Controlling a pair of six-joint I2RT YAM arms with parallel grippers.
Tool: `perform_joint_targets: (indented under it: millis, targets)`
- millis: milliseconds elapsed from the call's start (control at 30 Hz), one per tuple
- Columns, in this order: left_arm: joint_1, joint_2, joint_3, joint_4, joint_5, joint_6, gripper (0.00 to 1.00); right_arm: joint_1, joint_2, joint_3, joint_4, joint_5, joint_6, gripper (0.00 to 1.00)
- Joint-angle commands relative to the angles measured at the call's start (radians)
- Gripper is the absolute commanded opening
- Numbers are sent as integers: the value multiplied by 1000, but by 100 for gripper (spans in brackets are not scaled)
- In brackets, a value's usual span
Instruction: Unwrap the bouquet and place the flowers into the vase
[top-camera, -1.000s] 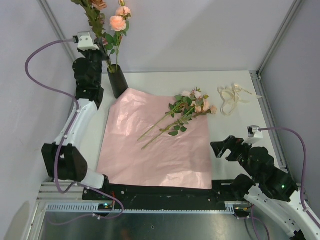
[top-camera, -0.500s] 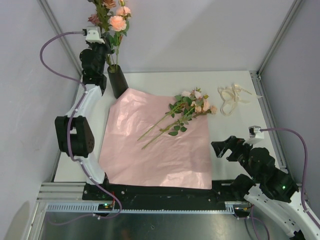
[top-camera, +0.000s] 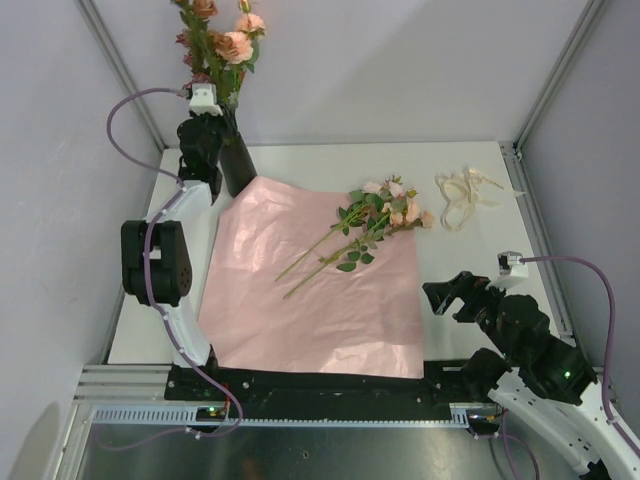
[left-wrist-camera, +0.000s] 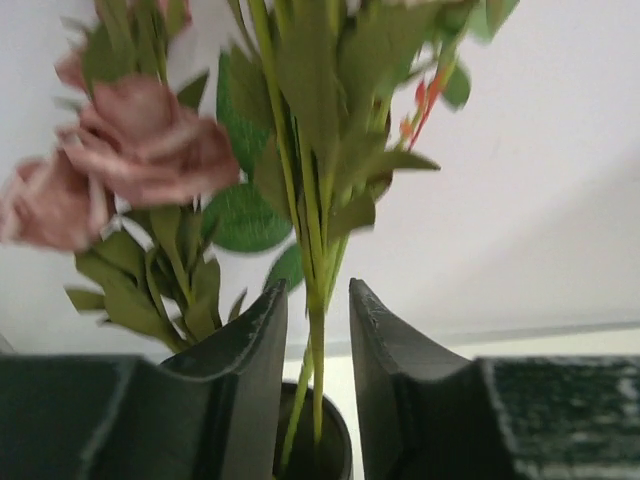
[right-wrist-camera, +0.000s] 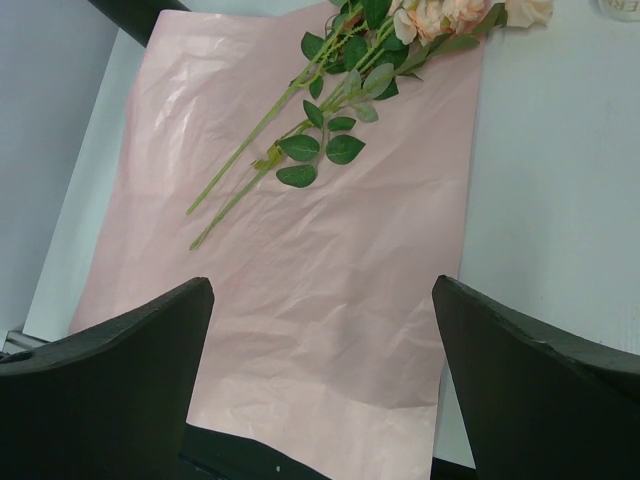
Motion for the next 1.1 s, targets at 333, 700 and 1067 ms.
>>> perform_joint_targets:
  millis: [333,700,1067]
  targets:
    - [-6,-289,-293,-53,97,32,75,4,-9,26,14,15,1,99]
    - [-68,-513,-260,-356,25,57,87,6,-47,17,20,-3,1,99]
    - [-340,-599,-91,-929,-88,236,99,9,-58,10,33,-38,-6,99]
